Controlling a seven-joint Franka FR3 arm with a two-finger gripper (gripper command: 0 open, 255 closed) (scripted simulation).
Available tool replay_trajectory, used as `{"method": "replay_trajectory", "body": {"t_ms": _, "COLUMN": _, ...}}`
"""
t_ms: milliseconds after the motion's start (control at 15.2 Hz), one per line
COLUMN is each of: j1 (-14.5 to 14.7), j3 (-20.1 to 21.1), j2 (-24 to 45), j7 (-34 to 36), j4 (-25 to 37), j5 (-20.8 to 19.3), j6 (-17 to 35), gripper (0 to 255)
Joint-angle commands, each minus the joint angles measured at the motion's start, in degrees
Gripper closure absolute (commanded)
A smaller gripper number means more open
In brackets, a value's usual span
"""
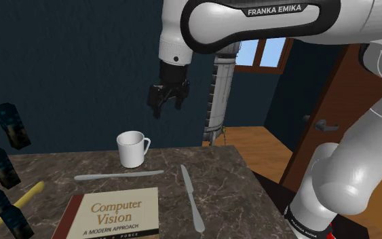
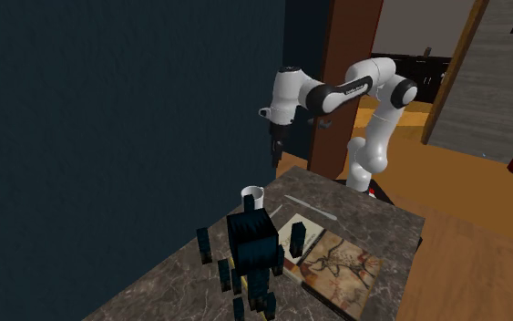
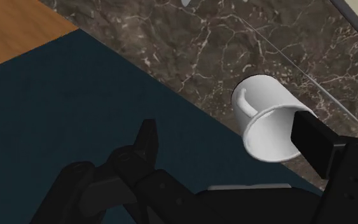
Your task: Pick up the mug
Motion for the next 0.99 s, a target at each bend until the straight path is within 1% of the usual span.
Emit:
{"method": "replay_trajectory", "body": {"t_ms": 0, "j1": 0.36, "j3": 1.75, "j2": 4.54, "j7": 2.61, "j4": 2.99, "j5": -1.62, "j6": 0.24, "gripper": 0}}
{"method": "replay_trajectory", "body": {"t_ms": 330, "j1": 2.45, "j3": 5.03, "j2": 16.89, "j7": 9.10, "j4": 12.78, "j5": -6.92, "j6": -1.14, "gripper": 0}}
{"method": "replay_trajectory", "body": {"t_ms": 528, "j1": 4.73, "j3": 6.02, "j2": 24.78, "j7": 12.63, "j4": 19.83, "j5": -10.40, "j6": -2.95, "gripper": 0}}
{"method": "replay_trajectory", "body": {"t_ms": 726, "j1": 7.75, "j3": 6.24, "j2": 32.95, "j7": 15.50, "j4": 27.99, "j5": -13.69, "j6": -5.54, "gripper": 0}}
{"method": "replay_trajectory", "body": {"t_ms": 924, "j1": 7.68, "j3": 6.04, "j2": 33.03, "j7": 15.69, "j4": 25.80, "j5": -13.76, "j6": -3.28, "gripper": 0}}
